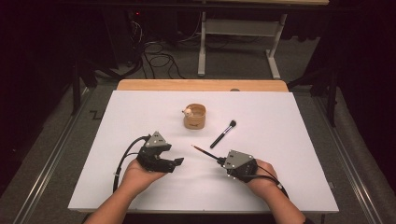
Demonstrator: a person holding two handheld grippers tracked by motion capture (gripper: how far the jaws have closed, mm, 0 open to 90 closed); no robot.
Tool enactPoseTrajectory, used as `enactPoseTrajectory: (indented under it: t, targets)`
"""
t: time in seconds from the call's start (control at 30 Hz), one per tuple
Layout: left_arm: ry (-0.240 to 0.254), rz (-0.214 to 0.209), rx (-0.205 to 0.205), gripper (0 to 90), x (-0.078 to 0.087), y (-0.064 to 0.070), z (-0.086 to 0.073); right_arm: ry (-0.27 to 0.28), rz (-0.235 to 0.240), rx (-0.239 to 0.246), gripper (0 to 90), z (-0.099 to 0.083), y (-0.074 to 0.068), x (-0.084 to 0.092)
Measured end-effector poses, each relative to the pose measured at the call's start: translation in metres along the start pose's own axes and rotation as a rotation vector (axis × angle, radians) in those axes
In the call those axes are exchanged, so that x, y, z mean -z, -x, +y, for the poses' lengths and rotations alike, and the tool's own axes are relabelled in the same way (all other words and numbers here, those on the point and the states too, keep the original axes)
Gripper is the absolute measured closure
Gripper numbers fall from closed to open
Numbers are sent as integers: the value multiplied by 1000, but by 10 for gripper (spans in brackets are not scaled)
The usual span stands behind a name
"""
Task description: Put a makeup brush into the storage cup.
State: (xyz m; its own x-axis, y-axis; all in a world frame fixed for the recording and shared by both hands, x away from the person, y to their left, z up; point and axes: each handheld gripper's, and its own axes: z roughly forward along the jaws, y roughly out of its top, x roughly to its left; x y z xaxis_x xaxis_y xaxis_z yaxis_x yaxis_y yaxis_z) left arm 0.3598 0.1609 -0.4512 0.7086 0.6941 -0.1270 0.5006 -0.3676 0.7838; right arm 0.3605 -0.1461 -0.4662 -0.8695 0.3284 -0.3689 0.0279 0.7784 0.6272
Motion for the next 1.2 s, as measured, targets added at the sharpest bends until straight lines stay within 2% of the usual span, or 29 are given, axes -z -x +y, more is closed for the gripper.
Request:
enactPoseTrajectory:
  t: [0.1,0.13,0.23,0.3,0.37,0.5,0.6,0.73,0.83,0.97,1.17,1.2]
  targets:
    - [36,41,2,288,1,0,-7,1,-1,-15,863,-1,0,0]
    - [50,45,19,285,2,-1,-9,2,-1,-21,864,-2,1,0]
    - [79,50,32,268,6,-5,-13,7,-2,-37,863,-2,2,1]
    - [124,55,68,269,10,-7,-18,10,-7,-53,863,-3,2,1]
    - [142,58,89,269,10,-8,-21,9,0,-68,863,-4,3,0]
    - [174,66,108,255,10,-10,-26,26,12,-126,863,-5,4,0]
    - [179,45,139,254,11,-13,-29,58,11,-178,863,-5,5,1]
    - [185,51,132,255,11,-13,-30,71,0,-207,863,-5,6,2]
    - [201,56,117,254,11,-11,-30,86,2,-259,863,-7,8,3]
    - [204,58,113,248,10,-11,-30,125,2,-315,863,-8,11,6]
    - [208,55,102,245,10,-10,-30,178,-7,-359,863,-11,14,10]
    - [221,56,96,245,11,-9,-30,188,-14,-372,863,-11,14,11]
